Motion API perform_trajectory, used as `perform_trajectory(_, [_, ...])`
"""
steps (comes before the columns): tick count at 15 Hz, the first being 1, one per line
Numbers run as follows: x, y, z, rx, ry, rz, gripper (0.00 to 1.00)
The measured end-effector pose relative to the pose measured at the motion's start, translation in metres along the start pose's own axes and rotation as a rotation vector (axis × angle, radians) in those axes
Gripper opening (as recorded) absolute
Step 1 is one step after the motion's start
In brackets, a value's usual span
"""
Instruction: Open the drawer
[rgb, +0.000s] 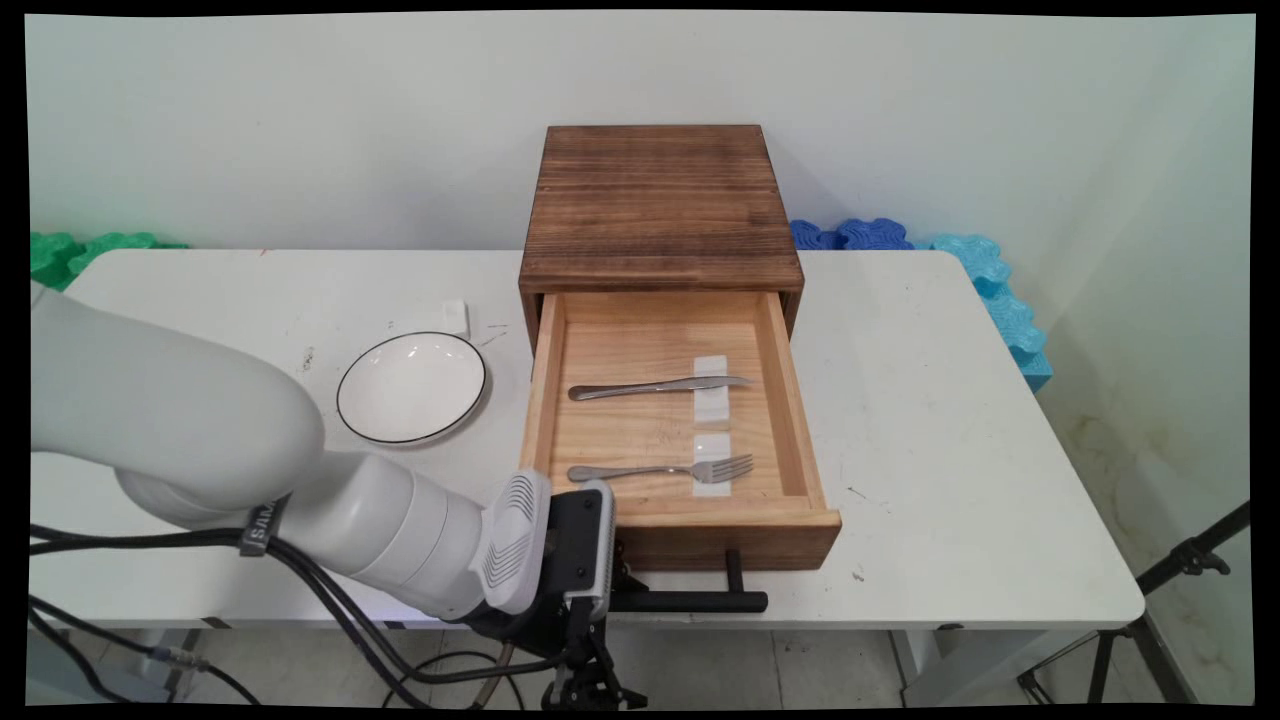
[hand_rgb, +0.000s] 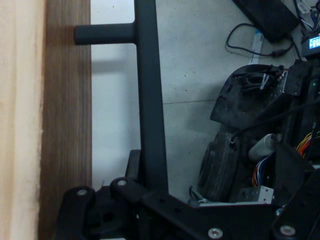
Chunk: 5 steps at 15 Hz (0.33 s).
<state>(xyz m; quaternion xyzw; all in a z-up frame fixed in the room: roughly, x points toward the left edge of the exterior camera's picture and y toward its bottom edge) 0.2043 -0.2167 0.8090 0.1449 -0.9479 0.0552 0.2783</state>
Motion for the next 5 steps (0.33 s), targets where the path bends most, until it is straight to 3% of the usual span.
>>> perform_trajectory(5, [-0.0014, 0.007, -0.0019, -0.005, 0.001, 0.005, 1.0])
